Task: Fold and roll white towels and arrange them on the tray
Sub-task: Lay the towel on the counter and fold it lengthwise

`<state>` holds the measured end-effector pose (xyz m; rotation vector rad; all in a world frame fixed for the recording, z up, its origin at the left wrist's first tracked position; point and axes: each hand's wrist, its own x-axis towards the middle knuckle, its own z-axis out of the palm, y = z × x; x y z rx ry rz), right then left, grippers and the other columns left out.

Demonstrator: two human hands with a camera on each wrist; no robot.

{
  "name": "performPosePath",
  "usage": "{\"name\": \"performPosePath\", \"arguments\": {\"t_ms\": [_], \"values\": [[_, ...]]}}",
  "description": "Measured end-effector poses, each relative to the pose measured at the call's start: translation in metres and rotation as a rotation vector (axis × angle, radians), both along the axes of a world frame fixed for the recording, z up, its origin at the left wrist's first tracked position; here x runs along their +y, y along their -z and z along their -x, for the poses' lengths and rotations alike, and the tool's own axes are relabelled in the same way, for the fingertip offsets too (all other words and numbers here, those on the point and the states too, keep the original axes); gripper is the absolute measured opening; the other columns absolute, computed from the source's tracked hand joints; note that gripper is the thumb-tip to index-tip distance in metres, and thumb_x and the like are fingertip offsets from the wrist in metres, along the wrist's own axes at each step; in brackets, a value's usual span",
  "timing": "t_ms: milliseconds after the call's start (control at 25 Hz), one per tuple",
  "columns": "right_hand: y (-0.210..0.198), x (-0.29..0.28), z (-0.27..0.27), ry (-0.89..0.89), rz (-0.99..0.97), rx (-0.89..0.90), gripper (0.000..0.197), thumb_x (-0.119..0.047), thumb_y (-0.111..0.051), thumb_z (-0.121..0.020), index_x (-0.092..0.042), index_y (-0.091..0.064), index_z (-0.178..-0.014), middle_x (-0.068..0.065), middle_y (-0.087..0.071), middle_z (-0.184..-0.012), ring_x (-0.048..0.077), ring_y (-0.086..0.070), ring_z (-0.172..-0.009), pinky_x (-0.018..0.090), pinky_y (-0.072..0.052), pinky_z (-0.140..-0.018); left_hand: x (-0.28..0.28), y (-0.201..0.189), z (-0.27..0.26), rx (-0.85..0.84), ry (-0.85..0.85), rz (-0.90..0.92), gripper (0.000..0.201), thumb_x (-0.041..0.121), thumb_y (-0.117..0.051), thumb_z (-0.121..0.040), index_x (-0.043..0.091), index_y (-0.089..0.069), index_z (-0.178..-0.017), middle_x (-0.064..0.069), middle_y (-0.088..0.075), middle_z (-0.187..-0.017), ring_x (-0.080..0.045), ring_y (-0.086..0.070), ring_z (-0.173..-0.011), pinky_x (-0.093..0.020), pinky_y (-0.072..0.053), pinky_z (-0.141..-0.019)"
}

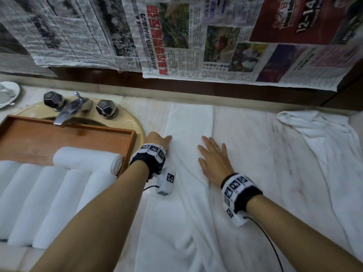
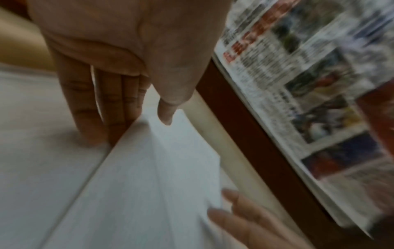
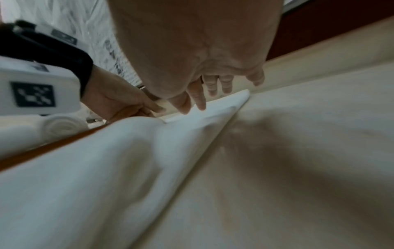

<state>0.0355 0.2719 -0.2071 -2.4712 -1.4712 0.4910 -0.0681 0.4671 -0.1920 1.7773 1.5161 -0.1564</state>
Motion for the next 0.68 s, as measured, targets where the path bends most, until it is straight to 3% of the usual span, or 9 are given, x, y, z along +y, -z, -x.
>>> {"name": "performPosePath", "arguments": {"t_ms": [80, 160, 240, 280, 360, 440, 560, 680], "values": [[0.005, -0.034, 0.022, 0.045, -0.122, 0.090, 0.036, -0.014, -0.051, -0.095, -0.011, -0.057, -0.130, 0.008, -0.041, -0.147, 0.027, -0.041, -0.133, 0.041, -0.030, -0.113, -0.020, -0.013, 0.016, 0.006, 0.148, -0.109, 0.048, 0.047, -0.060, -0.089, 0.008, -0.066, -0.117, -0.005, -0.069, -0.115, -0.023, -0.065, -0.103, -0.029, -0.048, -0.089], [0.011, -0.050, 0.030, 0.041, -0.132, 0.107, 0.031, -0.009, -0.056, -0.090, -0.012, -0.064, -0.120, 0.003, -0.053, -0.130, 0.024, -0.053, -0.116, 0.039, -0.041, -0.103, -0.053, -0.029, 0.040, -0.141, 0.240, -0.143, 0.031, 0.034, -0.066, -0.087, 0.015, -0.069, -0.111, 0.000, -0.074, -0.100, -0.020, -0.069, -0.092, -0.025, -0.052, -0.081], [0.007, -0.051, 0.032, 0.019, -0.026, 0.063, 0.039, -0.012, -0.055, -0.091, -0.017, -0.059, -0.129, 0.000, -0.049, -0.137, 0.020, -0.045, -0.128, 0.047, -0.028, -0.112, -0.092, -0.038, 0.062, -0.181, 0.451, -0.022, 0.012, 0.025, -0.069, -0.081, 0.022, -0.075, -0.091, 0.004, -0.074, -0.073, -0.015, -0.070, -0.065, -0.023, -0.055, -0.057], [0.003, -0.050, 0.034, 0.017, 0.057, 0.062, 0.044, -0.015, -0.053, -0.093, -0.020, -0.052, -0.136, -0.003, -0.042, -0.144, 0.017, -0.035, -0.137, 0.051, -0.016, -0.116, -0.110, -0.040, 0.072, -0.129, 0.592, 0.037, 0.009, 0.023, -0.069, -0.079, 0.025, -0.075, -0.087, 0.006, -0.072, -0.069, -0.012, -0.069, -0.058, -0.021, -0.053, -0.052], [-0.006, -0.051, 0.037, 0.037, 0.200, 0.069, 0.053, -0.018, -0.051, -0.095, -0.027, -0.038, -0.146, -0.010, -0.027, -0.155, 0.016, -0.017, -0.145, 0.058, -0.004, -0.115, -0.137, -0.032, 0.088, -0.010, 0.775, 0.083, 0.016, 0.021, -0.069, -0.078, 0.031, -0.072, -0.091, 0.007, -0.072, -0.076, -0.011, -0.069, -0.060, -0.024, -0.057, -0.063], [-0.012, -0.053, 0.042, 0.058, 0.308, 0.085, 0.062, -0.019, -0.051, -0.096, -0.032, -0.025, -0.150, -0.017, -0.014, -0.159, 0.019, -0.007, -0.148, 0.065, -0.004, -0.113, -0.154, -0.020, 0.100, 0.036, 0.843, 0.040, 0.024, 0.021, -0.065, -0.078, 0.039, -0.065, -0.093, 0.004, -0.070, -0.087, -0.016, -0.069, -0.072, -0.034, -0.058, -0.076], [-0.017, -0.056, 0.047, 0.069, 0.378, 0.095, 0.067, -0.012, -0.043, -0.097, -0.035, -0.014, -0.153, -0.019, -0.002, -0.161, 0.024, 0.000, -0.149, 0.071, 0.000, -0.110, -0.165, -0.009, 0.112, -0.030, 0.896, -0.052, 0.020, 0.021, -0.061, -0.079, 0.037, -0.065, -0.089, 0.005, -0.069, -0.090, -0.019, -0.067, -0.074, -0.037, -0.057, -0.078], [-0.017, -0.056, 0.047, 0.059, 0.445, 0.152, 0.069, -0.014, -0.041, -0.097, -0.037, -0.008, -0.153, -0.021, 0.005, -0.160, 0.023, 0.007, -0.149, 0.074, 0.004, -0.107, -0.164, -0.009, 0.126, -0.172, 0.872, -0.062, 0.014, 0.019, -0.065, -0.082, 0.030, -0.069, -0.091, 0.008, -0.070, -0.085, -0.008, -0.060, -0.060, -0.035, -0.056, -0.076]]}}
